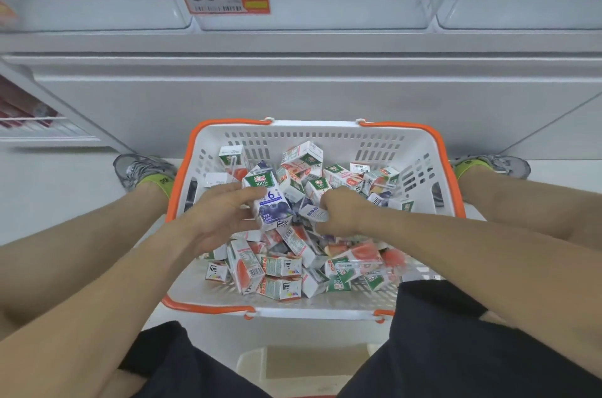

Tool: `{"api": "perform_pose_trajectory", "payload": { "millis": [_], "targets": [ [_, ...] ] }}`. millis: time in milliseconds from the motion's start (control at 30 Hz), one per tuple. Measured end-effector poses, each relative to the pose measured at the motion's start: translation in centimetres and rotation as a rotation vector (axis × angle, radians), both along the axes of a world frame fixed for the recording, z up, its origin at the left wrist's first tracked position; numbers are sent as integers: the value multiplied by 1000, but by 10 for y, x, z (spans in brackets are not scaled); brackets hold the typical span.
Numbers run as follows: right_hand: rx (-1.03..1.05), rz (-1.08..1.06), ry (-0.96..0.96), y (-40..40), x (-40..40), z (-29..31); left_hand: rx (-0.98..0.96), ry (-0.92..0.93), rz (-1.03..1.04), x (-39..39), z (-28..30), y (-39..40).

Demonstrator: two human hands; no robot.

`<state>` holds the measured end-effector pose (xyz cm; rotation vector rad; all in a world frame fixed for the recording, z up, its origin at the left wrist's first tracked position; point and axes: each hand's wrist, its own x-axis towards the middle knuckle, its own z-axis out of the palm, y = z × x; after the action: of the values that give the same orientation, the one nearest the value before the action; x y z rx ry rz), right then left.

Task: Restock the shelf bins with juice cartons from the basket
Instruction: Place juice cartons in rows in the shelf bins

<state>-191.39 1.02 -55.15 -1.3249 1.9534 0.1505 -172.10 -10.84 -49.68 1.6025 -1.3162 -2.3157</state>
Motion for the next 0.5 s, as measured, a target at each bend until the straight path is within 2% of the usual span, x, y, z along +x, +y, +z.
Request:
{"api": "perform_pose_trajectory", "payload": {
  "millis": [67,133,200,267,367,500],
  "targets": [
    [43,-214,-169,-4,-16,23,28,10,-46,2,13,-9],
    [44,-526,-464,-3,-32,52,32,-23,-164,0,30,-19],
    [-11,-758,-743,-7,-45,87,-21,-51,-259,-4,53,-32],
    [-106,-897,-980,-13,-53,127,-129,-81,-302,-13,78,-45],
    [-191,-913,-1134,-21,-62,182,-270,-35,-281,-32,120,-64],
    [-319,-782,-1139,-29,-73,218,-340,194,-172,-61,163,-74]
  ]
}}
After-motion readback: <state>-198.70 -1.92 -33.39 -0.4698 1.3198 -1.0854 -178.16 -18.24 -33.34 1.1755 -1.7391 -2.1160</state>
